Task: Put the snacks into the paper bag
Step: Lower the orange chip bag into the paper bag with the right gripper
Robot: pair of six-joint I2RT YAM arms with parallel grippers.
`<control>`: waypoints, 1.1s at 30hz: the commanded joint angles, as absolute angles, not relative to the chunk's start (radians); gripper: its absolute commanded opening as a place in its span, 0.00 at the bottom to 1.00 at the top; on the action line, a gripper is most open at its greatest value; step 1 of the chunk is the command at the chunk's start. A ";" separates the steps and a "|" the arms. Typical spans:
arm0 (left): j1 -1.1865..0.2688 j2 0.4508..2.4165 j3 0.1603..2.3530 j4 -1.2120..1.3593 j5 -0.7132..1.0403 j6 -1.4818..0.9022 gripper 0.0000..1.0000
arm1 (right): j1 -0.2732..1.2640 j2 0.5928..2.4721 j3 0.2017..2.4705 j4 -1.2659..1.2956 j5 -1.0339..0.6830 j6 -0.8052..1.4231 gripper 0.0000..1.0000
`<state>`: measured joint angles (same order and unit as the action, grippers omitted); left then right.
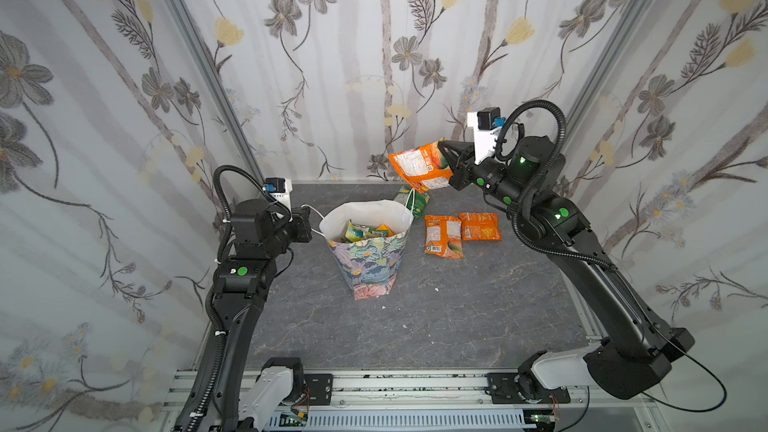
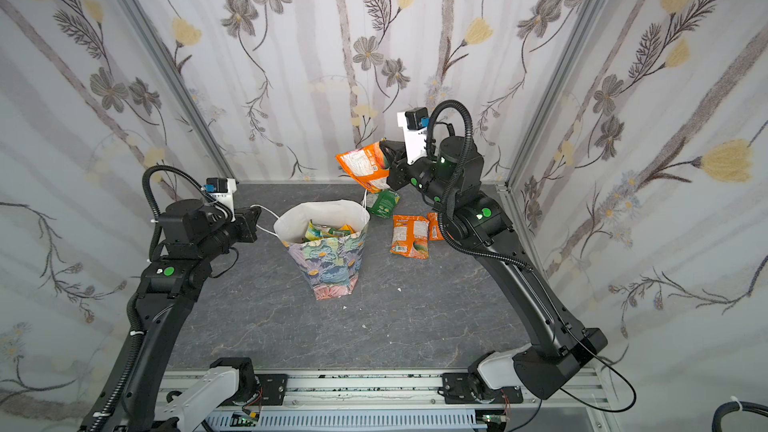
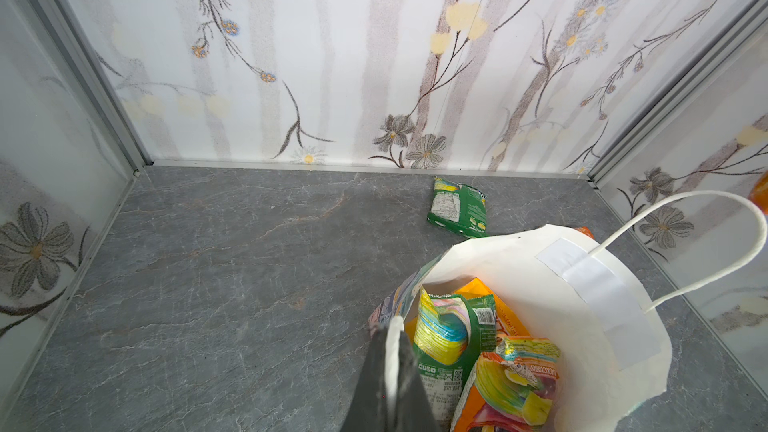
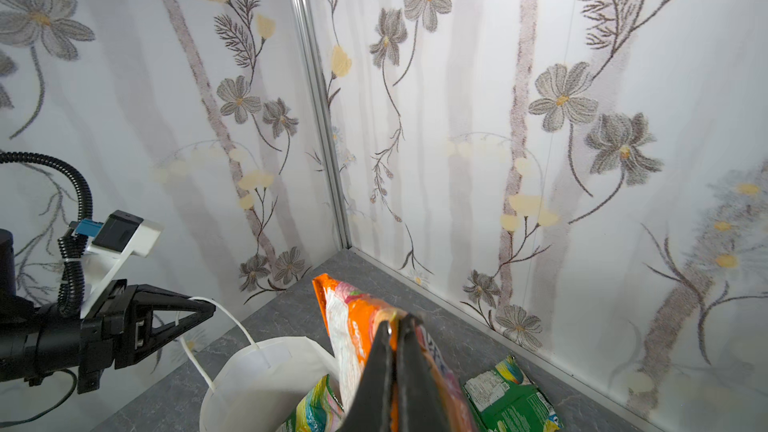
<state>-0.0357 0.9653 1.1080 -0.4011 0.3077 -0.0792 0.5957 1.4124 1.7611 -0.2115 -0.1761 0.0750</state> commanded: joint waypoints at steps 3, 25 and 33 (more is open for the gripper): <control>-0.036 0.957 1.108 -0.382 0.302 -0.076 0.00 | 0.671 1.477 1.877 -0.242 -0.100 -0.010 0.00; -0.038 0.934 1.086 -0.374 0.286 -0.072 0.00 | 0.909 1.795 2.103 -0.490 0.288 -0.179 0.00; -0.038 0.940 1.094 -0.379 0.288 -0.073 0.00 | 0.972 1.892 2.209 -0.624 0.467 -0.184 0.00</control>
